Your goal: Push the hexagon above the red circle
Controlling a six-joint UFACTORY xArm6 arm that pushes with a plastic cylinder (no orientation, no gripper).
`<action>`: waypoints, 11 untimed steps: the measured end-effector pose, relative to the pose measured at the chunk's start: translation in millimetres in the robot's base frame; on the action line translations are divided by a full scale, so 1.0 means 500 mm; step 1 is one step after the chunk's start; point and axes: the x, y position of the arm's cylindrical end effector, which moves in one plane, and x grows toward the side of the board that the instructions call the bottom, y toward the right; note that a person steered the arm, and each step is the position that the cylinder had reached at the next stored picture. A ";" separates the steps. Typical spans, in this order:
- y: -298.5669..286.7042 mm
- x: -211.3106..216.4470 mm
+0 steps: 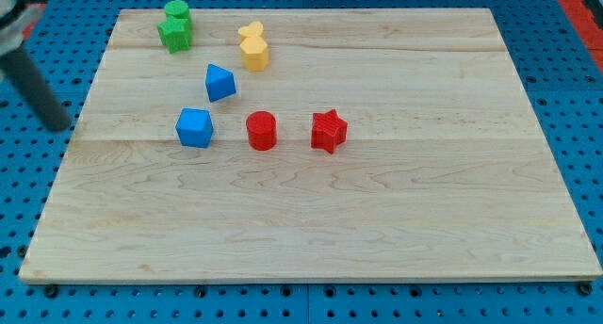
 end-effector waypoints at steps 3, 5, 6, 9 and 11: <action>0.310 -0.221; 0.470 -0.208; 0.471 -0.179; 0.477 -0.196; 0.551 -0.155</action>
